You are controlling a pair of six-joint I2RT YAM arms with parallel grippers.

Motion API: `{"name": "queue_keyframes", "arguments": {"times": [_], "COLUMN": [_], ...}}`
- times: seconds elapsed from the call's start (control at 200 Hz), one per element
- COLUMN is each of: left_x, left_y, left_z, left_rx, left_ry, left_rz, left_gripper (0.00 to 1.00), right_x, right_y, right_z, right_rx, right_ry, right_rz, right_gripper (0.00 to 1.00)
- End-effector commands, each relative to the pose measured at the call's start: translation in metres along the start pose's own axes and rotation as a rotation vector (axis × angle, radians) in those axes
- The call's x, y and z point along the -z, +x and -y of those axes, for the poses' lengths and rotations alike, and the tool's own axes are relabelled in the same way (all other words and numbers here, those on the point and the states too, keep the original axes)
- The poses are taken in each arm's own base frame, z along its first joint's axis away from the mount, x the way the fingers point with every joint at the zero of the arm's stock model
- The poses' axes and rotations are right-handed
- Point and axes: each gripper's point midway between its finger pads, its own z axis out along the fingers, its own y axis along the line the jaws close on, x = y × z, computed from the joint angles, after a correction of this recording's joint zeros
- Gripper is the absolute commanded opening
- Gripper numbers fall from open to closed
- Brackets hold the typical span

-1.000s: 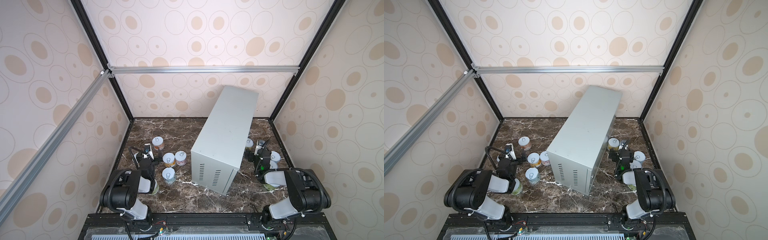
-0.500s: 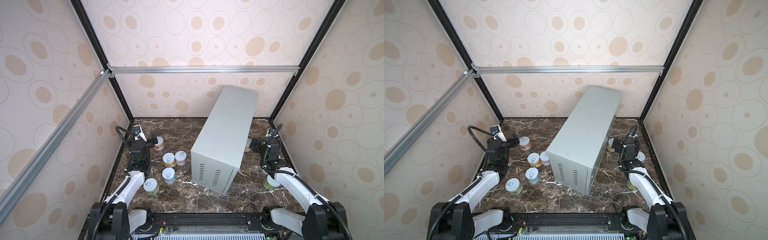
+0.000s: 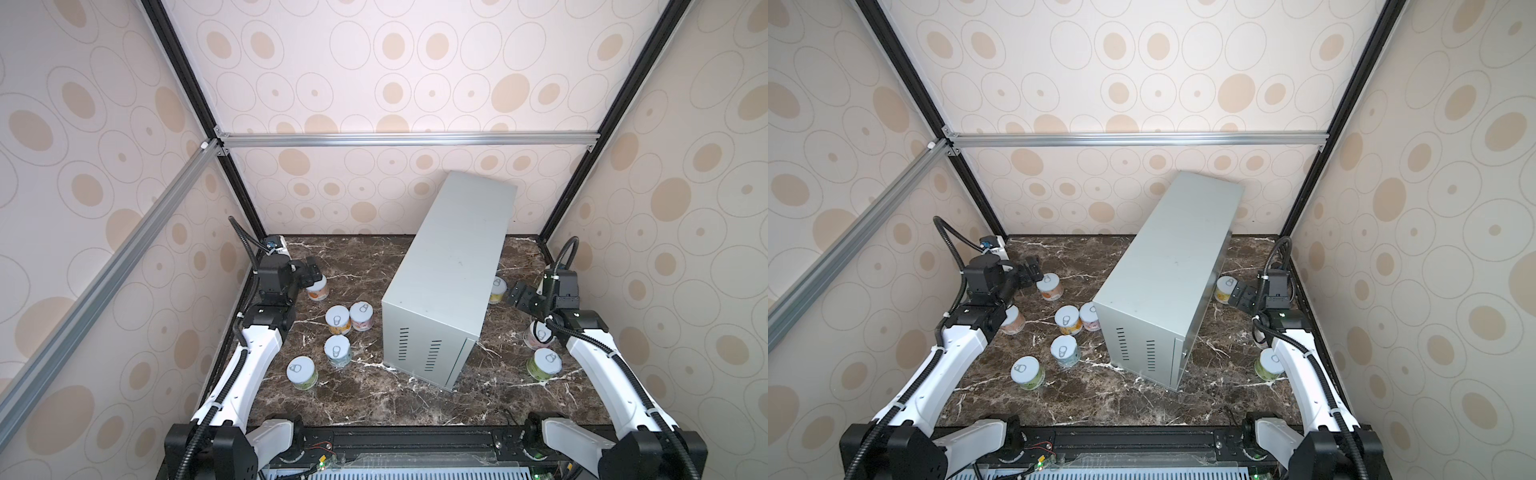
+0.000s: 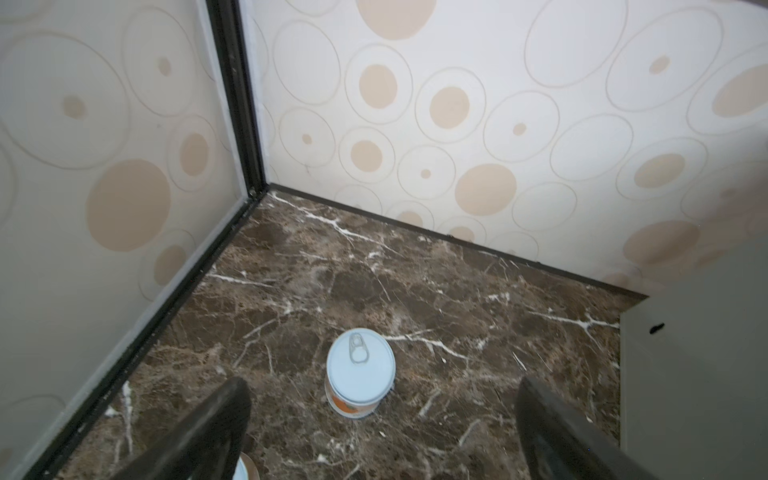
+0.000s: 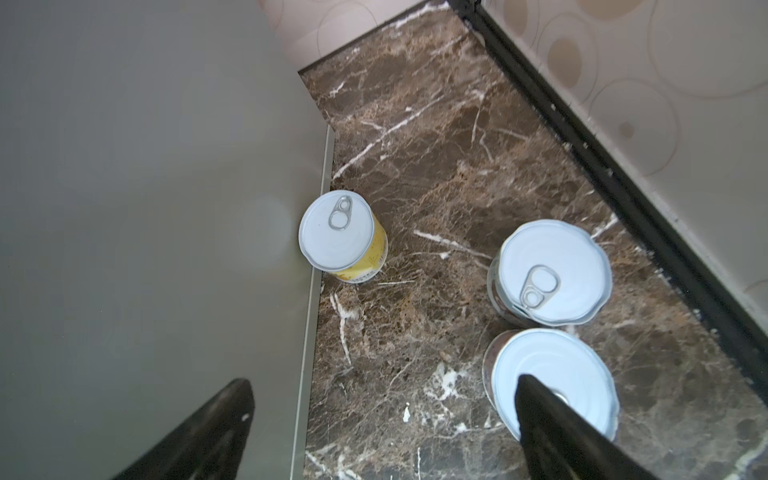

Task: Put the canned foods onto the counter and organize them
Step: 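Lower the right gripper over the yellow can while the left arm advances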

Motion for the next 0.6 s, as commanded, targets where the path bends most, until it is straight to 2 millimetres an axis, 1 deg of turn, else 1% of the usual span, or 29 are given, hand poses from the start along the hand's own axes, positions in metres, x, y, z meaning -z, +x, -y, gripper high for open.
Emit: {"name": "queue_keyframes", "arguments": {"times": [0.0,0.115,0.275,0.375,0.595], "left_x": [-0.002,-0.006,-0.01,-0.01,-0.015], "left_y": [0.014,0.019,0.026,0.029,0.046], "left_z": [0.016,0.022,0.025,0.026,0.027], "left_rx": [0.024,0.011,-0.012,-0.011,-0.013], "left_ry": [0.056,0.07,0.088,0.098,0.114], "left_rz": [-0.066,-0.082,-0.114,-0.116,-0.156], "left_gripper": [0.99,0.99,0.99,0.99,0.99], "right_x": [-0.018,-0.041,-0.072,-0.086,-0.113], "right_y": [0.016,0.016,0.014,0.008,0.003], "right_z": [-0.013,-0.022,-0.027,-0.033,-0.041], "right_rx": [-0.071,-0.08,-0.098,-0.1,-0.086], "right_ry": [-0.096,-0.123,-0.122,-0.138,-0.147], "right_rz": [-0.125,-0.179,-0.239,-0.246,-0.289], "right_gripper": [1.0,1.0,1.0,1.0,1.0]}}
